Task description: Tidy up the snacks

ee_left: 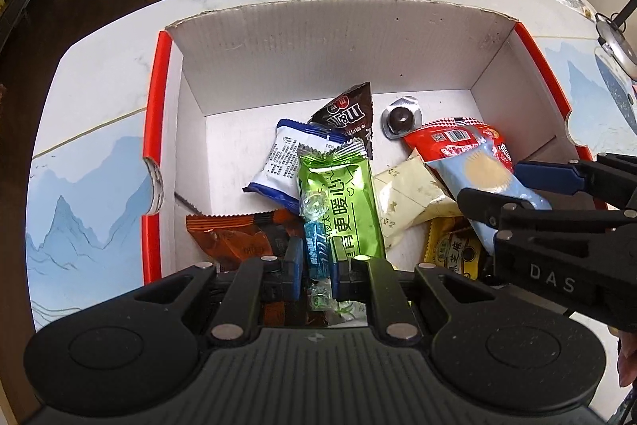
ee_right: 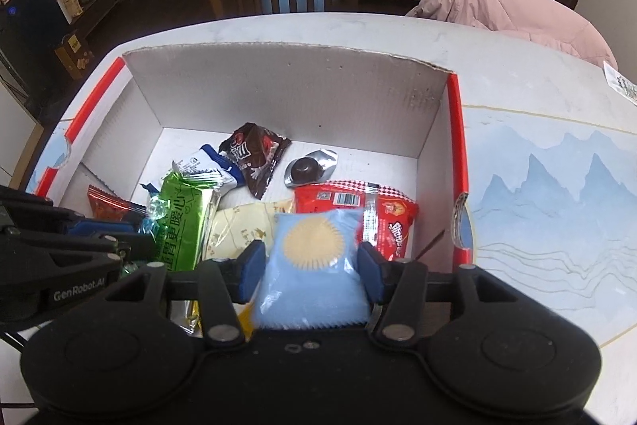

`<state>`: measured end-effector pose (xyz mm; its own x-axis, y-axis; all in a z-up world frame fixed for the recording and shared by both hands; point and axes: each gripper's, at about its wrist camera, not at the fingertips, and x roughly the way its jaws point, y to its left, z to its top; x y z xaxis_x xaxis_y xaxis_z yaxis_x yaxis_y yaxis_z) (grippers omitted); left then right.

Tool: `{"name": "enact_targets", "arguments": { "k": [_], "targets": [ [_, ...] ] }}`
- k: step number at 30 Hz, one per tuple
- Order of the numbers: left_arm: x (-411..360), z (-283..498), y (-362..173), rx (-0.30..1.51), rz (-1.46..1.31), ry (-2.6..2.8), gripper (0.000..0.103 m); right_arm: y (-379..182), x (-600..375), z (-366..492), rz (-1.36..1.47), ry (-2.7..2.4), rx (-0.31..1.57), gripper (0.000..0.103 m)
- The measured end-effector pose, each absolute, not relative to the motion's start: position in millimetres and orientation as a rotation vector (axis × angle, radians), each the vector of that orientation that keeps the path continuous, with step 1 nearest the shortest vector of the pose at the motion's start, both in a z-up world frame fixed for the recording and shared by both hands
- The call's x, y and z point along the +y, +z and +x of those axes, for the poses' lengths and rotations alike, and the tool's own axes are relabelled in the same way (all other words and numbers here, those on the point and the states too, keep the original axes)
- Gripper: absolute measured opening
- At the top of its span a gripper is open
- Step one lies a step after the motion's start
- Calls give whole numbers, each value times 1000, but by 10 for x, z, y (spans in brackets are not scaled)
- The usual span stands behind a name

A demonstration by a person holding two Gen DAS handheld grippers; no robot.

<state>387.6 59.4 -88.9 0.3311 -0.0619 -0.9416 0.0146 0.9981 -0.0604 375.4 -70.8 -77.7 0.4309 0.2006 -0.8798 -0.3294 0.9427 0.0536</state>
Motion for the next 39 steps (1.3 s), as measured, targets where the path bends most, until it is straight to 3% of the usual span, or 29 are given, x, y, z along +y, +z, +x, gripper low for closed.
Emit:
{"name": "enact_targets", "arguments": {
  "k": [8,11,16,21,24,26,39],
  "targets": [
    [653,3715,-705,1176,-85,-54,27,-593,-787,3594,-97,338,1023,67],
    [674,3626,-610,1150,-97,-55,27,-489,-805,3488,-88,345,984,79],
    [726,3458,-461,1104,-114,-50,28,-298,-832,3300,-63,376,940,81],
    [777,3254,-288,1051,-131,-51,29,-120,-860,3063,-50,396,872,91],
    [798,3107,-159,1008,-130,-56,44,-24,-891,2931,-35,401,837,94],
    [819,2979,-65,965,-141,-57,69,42,-912,2838,-28,409,814,97],
    [833,2308,300,820,-151,-82,77,367,-959,2184,-38,457,674,103]
  ]
}}
